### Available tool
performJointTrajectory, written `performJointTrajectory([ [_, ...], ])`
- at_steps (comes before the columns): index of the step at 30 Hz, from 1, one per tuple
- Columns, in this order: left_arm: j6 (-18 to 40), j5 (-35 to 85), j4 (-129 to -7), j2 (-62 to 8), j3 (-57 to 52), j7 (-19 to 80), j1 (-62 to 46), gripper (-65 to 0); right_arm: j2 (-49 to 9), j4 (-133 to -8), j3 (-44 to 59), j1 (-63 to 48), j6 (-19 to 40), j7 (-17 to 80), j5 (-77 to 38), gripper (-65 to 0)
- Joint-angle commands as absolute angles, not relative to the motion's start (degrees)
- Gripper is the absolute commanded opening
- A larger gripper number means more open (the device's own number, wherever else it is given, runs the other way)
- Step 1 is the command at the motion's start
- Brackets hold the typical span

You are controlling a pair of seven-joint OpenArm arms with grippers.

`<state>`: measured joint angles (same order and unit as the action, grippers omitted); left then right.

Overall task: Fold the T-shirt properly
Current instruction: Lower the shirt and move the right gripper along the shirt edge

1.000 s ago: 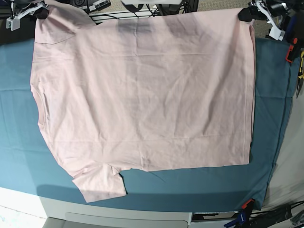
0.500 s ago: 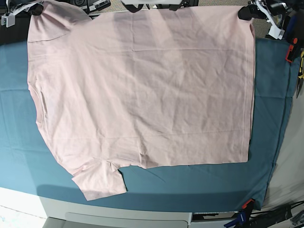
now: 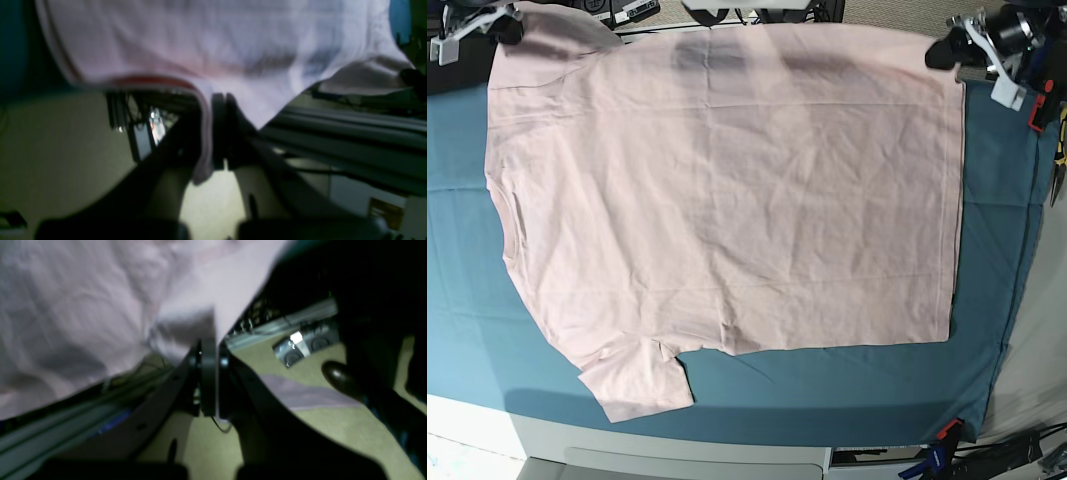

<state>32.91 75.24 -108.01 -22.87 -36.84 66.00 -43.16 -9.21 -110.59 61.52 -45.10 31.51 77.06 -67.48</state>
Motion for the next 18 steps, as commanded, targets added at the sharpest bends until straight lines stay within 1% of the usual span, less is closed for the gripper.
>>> performJointTrajectory([
  [1, 33.34, 76.31, -108.81, -23.66, -37.3, 65.52, -43.0, -65.0, -10.02, -111.33, 62.3, -44.45, 31.9, 75.79, -68.55, -65.0],
  [7, 33.3, 72.69, -108.81, -23.68, -37.26, 62.98, -40.1, -65.0, -10.0, -111.33, 62.17, -35.86, 32.84, 74.08, -66.54, -65.0],
  [10, 33.3, 71.05, -108.81, -23.66, -37.26, 62.46, -37.95, -65.0, -10.0, -111.31, 61.19, -31.86, 32.8, 70.5, -61.04, -65.0],
  [13, 33.26, 69.58, -108.81, -23.66, -37.26, 61.45, -35.77, -65.0, -10.02, -111.26, 57.65, -28.23, 32.77, 67.33, -54.83, -65.0],
  [18, 32.36, 66.08, -108.77, -23.66, -37.26, 59.2, -32.88, -65.0, -10.0, -111.26, 47.64, -24.25, 32.75, 64.16, -47.88, -65.0],
])
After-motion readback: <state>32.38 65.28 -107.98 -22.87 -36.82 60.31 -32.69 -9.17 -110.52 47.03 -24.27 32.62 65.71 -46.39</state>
